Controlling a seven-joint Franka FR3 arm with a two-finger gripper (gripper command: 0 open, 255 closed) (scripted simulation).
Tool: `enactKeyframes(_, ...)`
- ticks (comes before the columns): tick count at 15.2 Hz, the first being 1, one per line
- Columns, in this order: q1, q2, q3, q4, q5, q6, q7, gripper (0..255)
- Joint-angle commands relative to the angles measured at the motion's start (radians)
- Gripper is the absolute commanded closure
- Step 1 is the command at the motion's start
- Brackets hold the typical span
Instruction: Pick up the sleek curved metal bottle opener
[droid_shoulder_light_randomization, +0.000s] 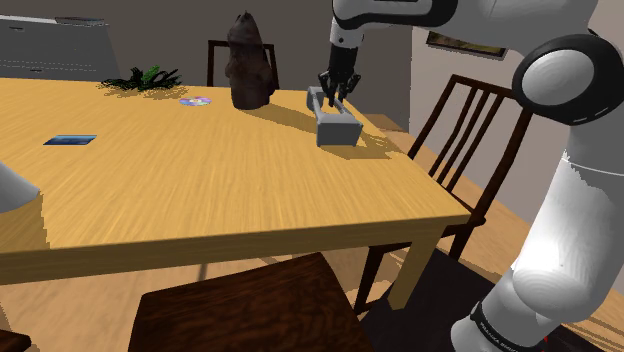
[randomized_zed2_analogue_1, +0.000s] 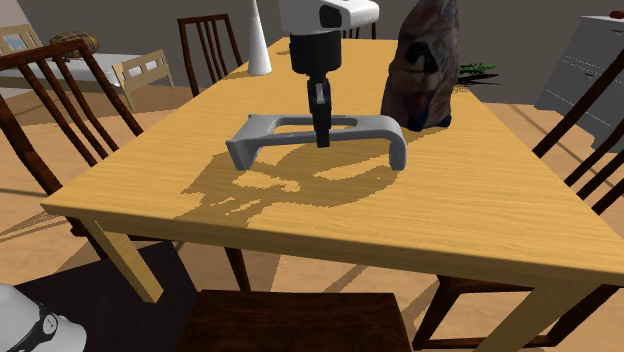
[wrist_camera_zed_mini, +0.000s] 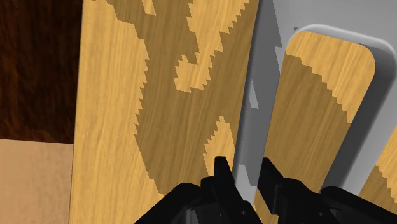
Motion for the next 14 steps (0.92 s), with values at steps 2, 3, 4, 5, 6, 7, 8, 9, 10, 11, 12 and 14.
enactKeyframes(2, 0.001, 0.01, 0.0, 0.04, -0.001, -0.031, -0.001, 255)
enactKeyframes(3, 0.001, 0.015, 0.0, 0.062, -0.001, -0.047, -0.002, 255)
enactKeyframes(4, 0.002, 0.021, 0.0, 0.084, -0.001, -0.063, -0.003, 255)
enactKeyframes(5, 0.002, 0.027, 0.0, 0.106, -0.002, -0.08, -0.003, 255)
enactKeyframes(6, 0.003, 0.034, 0.0, 0.13, -0.002, -0.097, -0.004, 255)
enactKeyframes(7, 0.003, 0.041, 0.001, 0.154, -0.003, -0.114, -0.005, 255)
enactKeyframes(8, 0.004, 0.049, 0.001, 0.18, -0.003, -0.131, -0.005, 255)
enactKeyframes(9, 0.005, 0.058, 0.001, 0.207, -0.004, -0.149, -0.006, 255)
enactKeyframes(10, 0.005, 0.067, 0.001, 0.234, -0.004, -0.168, -0.007, 255)
enactKeyframes(11, 0.006, 0.077, 0.001, 0.264, -0.005, -0.187, -0.008, 255)
enactKeyframes(12, 0.007, 0.088, 0.001, 0.294, -0.006, -0.207, -0.009, 255)
enactKeyframes(14, 0.009, 0.113, 0.001, 0.362, -0.008, -0.249, -0.01, 255)
